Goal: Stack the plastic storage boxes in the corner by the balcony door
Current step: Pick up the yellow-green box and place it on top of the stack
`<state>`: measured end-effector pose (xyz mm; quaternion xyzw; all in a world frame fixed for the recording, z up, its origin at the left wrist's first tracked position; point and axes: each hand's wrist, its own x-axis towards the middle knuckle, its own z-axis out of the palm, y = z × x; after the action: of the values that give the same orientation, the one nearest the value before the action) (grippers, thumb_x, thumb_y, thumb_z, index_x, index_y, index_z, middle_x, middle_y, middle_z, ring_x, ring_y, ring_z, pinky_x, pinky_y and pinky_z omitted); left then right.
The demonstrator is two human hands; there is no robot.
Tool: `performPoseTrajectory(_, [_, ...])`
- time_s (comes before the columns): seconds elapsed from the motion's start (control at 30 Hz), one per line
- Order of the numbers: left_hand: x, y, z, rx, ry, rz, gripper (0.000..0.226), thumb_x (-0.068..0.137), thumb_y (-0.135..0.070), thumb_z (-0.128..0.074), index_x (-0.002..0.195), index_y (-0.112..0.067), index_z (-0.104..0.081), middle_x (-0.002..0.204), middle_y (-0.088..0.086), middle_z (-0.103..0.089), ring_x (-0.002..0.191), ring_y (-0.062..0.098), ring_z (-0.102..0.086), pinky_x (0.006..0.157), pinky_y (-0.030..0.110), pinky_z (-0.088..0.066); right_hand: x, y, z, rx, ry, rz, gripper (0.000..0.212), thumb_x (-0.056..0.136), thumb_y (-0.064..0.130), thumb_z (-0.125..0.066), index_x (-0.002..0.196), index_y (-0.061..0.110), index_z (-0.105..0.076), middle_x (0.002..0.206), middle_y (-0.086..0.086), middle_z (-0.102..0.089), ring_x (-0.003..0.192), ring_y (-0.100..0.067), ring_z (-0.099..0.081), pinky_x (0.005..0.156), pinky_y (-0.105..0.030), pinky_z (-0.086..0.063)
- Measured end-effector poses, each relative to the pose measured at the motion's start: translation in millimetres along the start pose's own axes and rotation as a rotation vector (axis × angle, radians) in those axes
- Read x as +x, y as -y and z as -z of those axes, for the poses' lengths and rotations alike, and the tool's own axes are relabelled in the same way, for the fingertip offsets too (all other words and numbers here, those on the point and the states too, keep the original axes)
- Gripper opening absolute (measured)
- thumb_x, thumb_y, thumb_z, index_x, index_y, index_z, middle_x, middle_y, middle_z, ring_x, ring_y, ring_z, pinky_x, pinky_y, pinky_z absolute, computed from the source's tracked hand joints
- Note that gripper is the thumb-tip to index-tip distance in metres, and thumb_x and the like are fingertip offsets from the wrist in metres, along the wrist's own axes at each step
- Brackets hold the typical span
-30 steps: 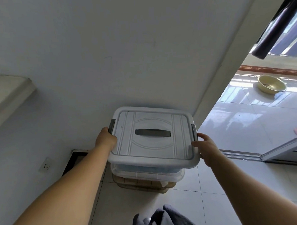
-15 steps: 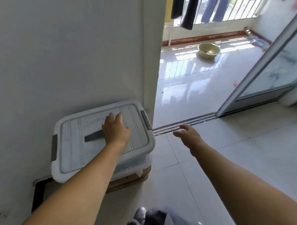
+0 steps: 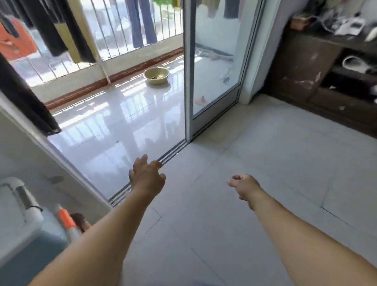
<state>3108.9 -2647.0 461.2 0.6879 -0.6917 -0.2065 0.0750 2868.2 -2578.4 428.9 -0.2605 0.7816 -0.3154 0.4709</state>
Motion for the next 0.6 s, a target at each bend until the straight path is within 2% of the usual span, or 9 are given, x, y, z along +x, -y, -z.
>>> performPoseTrajectory(0.03, [-0.4,-19.8,-9.1,0.024,0.026,-0.021,0.041,0.089,-0.027,-0.054,0.13,-0.024,-0.054,0.156,0.009,-0.024,0.146,0.027,-0.014,0.117,0.042,-0.015,2.9,-11.9,24.5,0.011,-0.02,-0.013,0.035,0.086,0.019,-0.062,0.119,0.008,-0.056,0.117,-0.012,-0.055,0.107,-0.028,-0.052,0.082,-0.032,-0.043])
performPoseTrajectory(0.1, [-2.1,-69.3,-35.2,0.05,0.084,-0.069,0.04,0.089,-0.029,-0.054,0.129,-0.024,-0.055,0.155,0.008,-0.026,0.145,0.026,-0.017,0.115,0.042,-0.02,7.2,-41.6,83.6,0.045,-0.101,-0.055,0.013,0.085,0.018,-0.062,0.095,0.012,-0.059,0.101,-0.011,-0.055,0.085,-0.023,-0.051,0.068,-0.027,-0.038])
performPoseTrajectory(0.17, [-3.9,-125.0,-70.8,0.077,0.166,-0.122,0.041,0.089,-0.029,-0.055,0.129,-0.024,-0.054,0.156,0.008,-0.025,0.144,0.028,-0.018,0.115,0.044,-0.024,7.7,-76.4,146.0,0.09,-0.198,-0.098,0.007,0.084,0.018,-0.062,0.085,0.015,-0.056,0.094,-0.01,-0.056,0.077,-0.021,-0.048,0.062,-0.024,-0.035])
performPoseTrajectory(0.23, [-6.4,-166.7,-99.7,0.098,0.227,-0.174,0.042,0.088,-0.029,-0.056,0.13,-0.023,-0.054,0.156,0.009,-0.025,0.143,0.03,-0.022,0.114,0.044,-0.026,6.4,-105.6,191.9,0.121,-0.283,-0.163,0.007,0.083,0.017,-0.061,0.089,0.013,-0.06,0.09,-0.009,-0.056,0.078,-0.021,-0.048,0.063,-0.024,-0.034])
performPoseTrajectory(0.33, [-14.1,-252.7,-159.7,0.164,0.331,-0.337,0.041,0.088,-0.027,-0.057,0.128,-0.019,-0.056,0.152,0.011,-0.032,0.138,0.032,-0.031,0.11,0.043,-0.031,0.3,-166.4,266.6,0.228,-0.417,-0.285,0.021,0.082,0.016,-0.061,0.097,0.002,-0.066,0.084,-0.009,-0.053,0.079,-0.018,-0.046,0.059,-0.024,-0.031])
performPoseTrajectory(0.4, [-18.8,-280.9,-172.4,0.179,0.385,-0.36,0.04,0.087,-0.026,-0.058,0.127,-0.017,-0.057,0.148,0.012,-0.036,0.133,0.032,-0.036,0.108,0.042,-0.035,-2.0,-187.8,283.8,0.256,-0.448,-0.334,0.024,0.082,0.016,-0.061,0.095,-0.003,-0.065,0.077,-0.008,-0.05,0.078,-0.018,-0.044,0.06,-0.024,-0.03])
performPoseTrajectory(0.47, [-24.6,-333.6,-207.6,0.205,0.453,-0.473,0.04,0.087,-0.024,-0.059,0.125,-0.014,-0.057,0.144,0.014,-0.04,0.129,0.033,-0.041,0.108,0.043,-0.037,-4.5,-221.9,318.5,0.341,-0.521,-0.407,0.036,0.082,0.016,-0.06,0.104,-0.013,-0.06,0.079,-0.009,-0.047,0.077,-0.019,-0.041,0.064,-0.026,-0.029])
performPoseTrajectory(0.6, [-35.0,-440.5,-269.6,0.264,0.55,-0.639,0.04,0.087,-0.024,-0.059,0.126,-0.013,-0.057,0.142,0.015,-0.041,0.125,0.035,-0.047,0.106,0.044,-0.039,-3.3,-276.1,382.0,0.508,-0.617,-0.496,0.034,0.085,0.016,-0.061,0.112,-0.004,-0.064,0.09,-0.012,-0.059,0.081,-0.02,-0.051,0.06,-0.024,-0.036])
